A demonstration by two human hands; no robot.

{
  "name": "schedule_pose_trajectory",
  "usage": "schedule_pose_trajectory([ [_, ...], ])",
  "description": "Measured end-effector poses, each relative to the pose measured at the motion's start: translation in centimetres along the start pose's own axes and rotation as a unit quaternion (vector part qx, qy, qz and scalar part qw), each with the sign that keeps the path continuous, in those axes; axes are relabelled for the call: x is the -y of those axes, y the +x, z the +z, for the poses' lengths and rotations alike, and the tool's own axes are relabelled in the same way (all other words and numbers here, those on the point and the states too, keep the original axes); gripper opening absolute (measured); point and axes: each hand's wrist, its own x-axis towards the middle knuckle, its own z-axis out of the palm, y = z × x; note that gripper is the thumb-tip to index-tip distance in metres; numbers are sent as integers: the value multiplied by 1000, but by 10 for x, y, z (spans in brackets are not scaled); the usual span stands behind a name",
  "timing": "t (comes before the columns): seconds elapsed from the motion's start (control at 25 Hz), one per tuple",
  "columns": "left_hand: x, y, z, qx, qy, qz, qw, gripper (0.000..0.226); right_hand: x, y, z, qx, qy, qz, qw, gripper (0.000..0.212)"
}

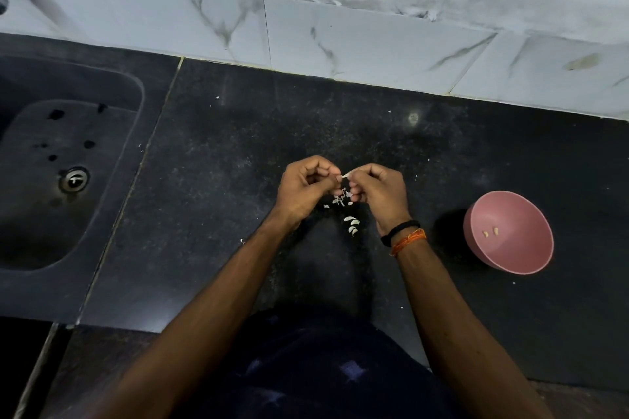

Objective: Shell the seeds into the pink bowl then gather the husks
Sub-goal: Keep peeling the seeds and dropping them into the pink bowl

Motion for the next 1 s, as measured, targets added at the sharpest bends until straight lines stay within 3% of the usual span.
schedule_pose_trajectory([
  [0.28, -4, -2, -2, -33, -5, 31, 999, 9, 1, 3, -9, -56, -4, -7, 998, 13],
  [0.52, -2, -2, -5, -23, 17, 37, 999, 11, 2, 3, -17, -27, -193, -101, 976, 7],
  [0.68, -2, -2, -5, -25, 32, 31, 999, 12, 10, 3, -14, 4, -265, -131, 955, 15],
  [1.0, -2, -1, -7, -13, 59, 29, 998, 14, 10, 5, -14, -14, -323, -159, 933, 9],
])
